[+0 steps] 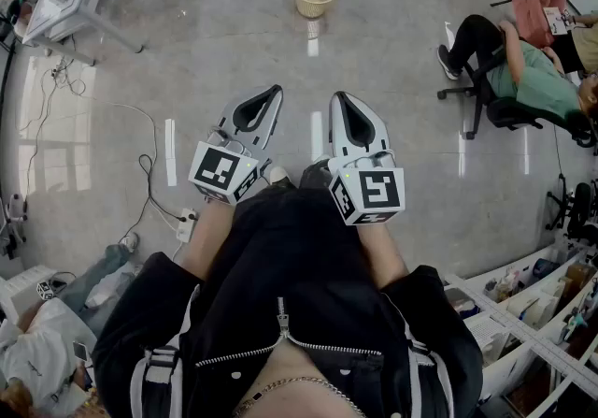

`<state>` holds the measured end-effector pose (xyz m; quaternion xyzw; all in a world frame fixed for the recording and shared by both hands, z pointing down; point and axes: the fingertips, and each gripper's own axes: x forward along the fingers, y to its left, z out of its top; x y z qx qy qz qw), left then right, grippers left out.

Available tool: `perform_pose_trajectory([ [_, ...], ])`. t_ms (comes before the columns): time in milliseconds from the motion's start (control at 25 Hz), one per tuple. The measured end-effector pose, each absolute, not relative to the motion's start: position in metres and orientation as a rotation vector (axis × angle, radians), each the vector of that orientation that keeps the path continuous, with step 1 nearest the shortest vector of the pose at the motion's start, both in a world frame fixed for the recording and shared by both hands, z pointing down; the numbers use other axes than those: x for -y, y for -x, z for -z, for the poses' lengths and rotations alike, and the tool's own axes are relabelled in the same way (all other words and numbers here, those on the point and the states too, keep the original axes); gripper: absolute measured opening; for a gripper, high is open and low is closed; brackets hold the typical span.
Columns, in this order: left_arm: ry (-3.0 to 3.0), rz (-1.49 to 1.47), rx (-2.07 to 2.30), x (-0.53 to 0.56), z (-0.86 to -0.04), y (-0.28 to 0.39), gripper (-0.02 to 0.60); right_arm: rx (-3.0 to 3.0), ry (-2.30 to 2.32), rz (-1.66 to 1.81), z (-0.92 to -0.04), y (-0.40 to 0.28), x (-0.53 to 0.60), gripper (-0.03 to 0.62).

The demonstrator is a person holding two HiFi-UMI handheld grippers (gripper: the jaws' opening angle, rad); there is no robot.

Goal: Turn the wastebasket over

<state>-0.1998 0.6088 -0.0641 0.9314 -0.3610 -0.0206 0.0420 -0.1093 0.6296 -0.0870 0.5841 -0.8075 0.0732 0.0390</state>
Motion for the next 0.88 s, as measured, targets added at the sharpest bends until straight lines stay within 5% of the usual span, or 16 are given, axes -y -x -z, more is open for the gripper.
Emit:
perform_pose_trajectory([
  [880,-2.837,0.02,1.042,-0.568,0.053,0.188,0.003,2.436,-1.869,-0.318,0.083,0.085,-0.616,0.011],
])
